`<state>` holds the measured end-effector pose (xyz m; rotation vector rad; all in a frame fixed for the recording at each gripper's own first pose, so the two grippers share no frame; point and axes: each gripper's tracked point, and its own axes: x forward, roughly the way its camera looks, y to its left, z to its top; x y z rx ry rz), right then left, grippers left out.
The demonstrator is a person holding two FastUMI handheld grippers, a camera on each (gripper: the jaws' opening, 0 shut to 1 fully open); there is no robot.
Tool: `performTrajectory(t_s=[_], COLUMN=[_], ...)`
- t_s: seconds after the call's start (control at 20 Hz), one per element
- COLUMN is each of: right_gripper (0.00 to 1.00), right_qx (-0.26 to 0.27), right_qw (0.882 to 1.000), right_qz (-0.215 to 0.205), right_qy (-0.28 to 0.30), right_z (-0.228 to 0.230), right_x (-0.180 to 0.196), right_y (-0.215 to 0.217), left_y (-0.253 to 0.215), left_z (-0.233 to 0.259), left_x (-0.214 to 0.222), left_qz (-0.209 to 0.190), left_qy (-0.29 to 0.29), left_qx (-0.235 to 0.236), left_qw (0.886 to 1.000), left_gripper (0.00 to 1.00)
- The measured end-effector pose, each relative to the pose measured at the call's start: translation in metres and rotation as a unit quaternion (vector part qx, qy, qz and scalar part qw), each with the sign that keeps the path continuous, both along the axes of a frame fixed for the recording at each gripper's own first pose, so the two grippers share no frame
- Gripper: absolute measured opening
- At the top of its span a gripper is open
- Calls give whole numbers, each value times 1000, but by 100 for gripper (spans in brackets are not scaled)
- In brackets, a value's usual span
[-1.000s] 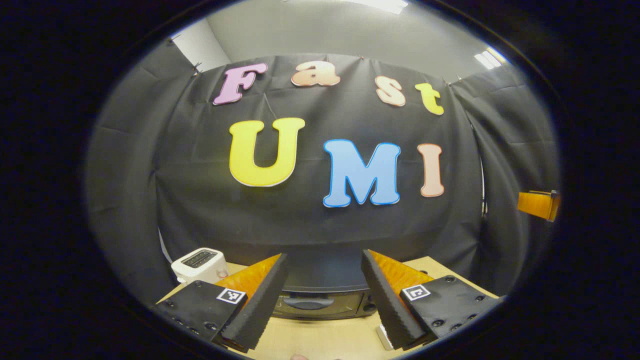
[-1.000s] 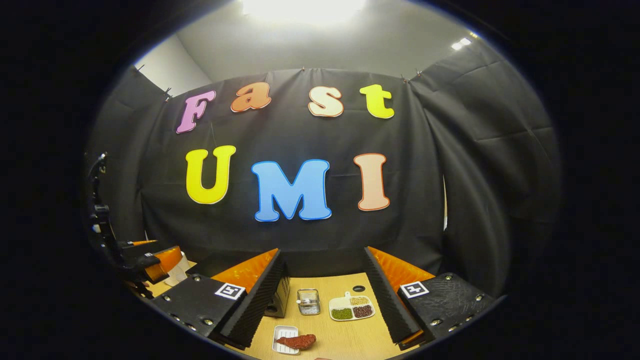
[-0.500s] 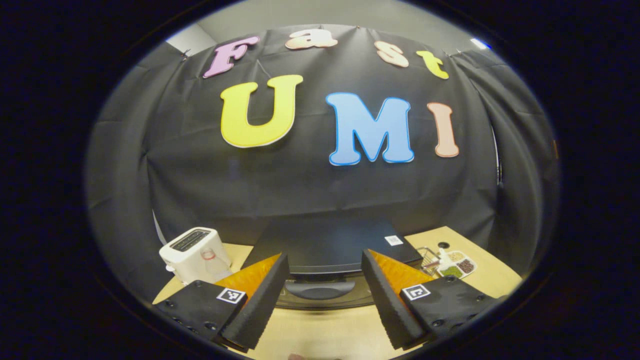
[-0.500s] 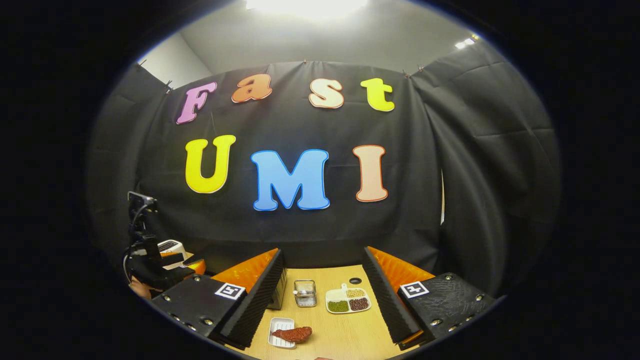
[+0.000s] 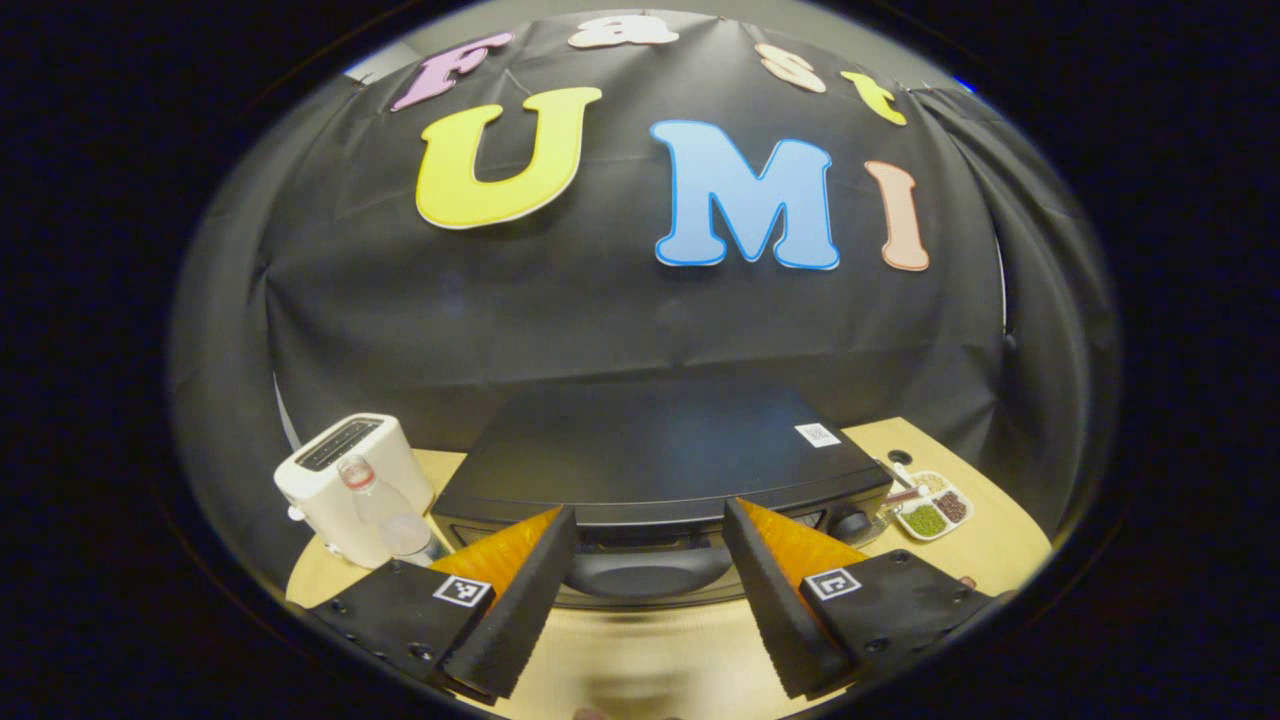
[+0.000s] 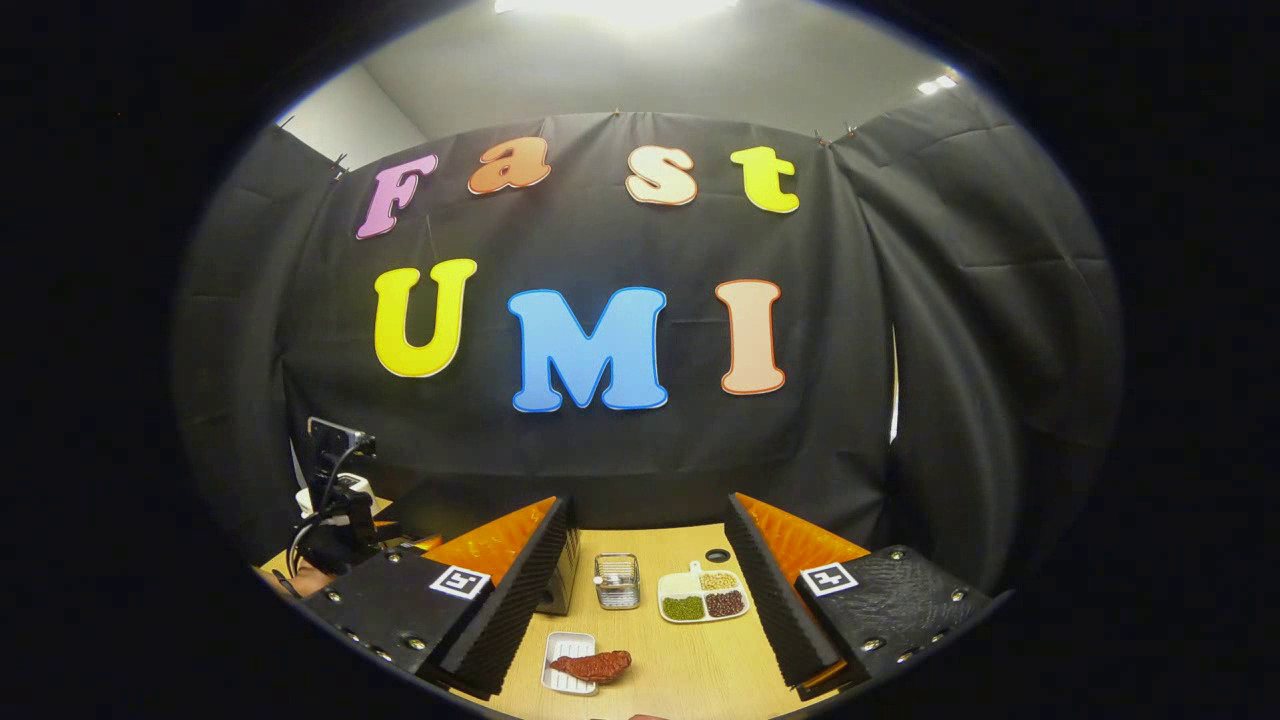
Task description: Open the electric oven with the left hand, put the food in, and close the electric oven.
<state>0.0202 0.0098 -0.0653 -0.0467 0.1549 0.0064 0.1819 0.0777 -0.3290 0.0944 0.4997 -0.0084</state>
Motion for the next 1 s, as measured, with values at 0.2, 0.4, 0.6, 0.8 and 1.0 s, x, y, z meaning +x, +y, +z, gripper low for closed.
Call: performTrajectory(t_s=[0.2, 0.4, 0.6, 0.8, 1.0], right_gripper=[97, 97, 97, 97, 97], right_qx=[-2, -7, -2, 3, 3], right_qw=[1000, 1000, 1000, 1000, 1000], right_qz=[-6, -16, -13, -6, 3], right_qy=[-2, 6, 9, 2, -1], right_z=[2, -3, -5, -1, 1], right_x=[-2, -5, -5, -12, -17], right_y=[-2, -5, -2, 4, 4], left_y=[11, 11, 11, 9, 10], left_z=[-19, -22, -25, -27, -32], left_x=[7, 6, 5, -13, -44], left_qz=[11, 7, 13, 11, 9], left_qy=[19, 19, 14, 24, 32], left_qx=[4, 12, 3, 3, 1], left_qw=[1000, 1000, 1000, 1000, 999], left_gripper=[93, 99, 100, 100, 100])
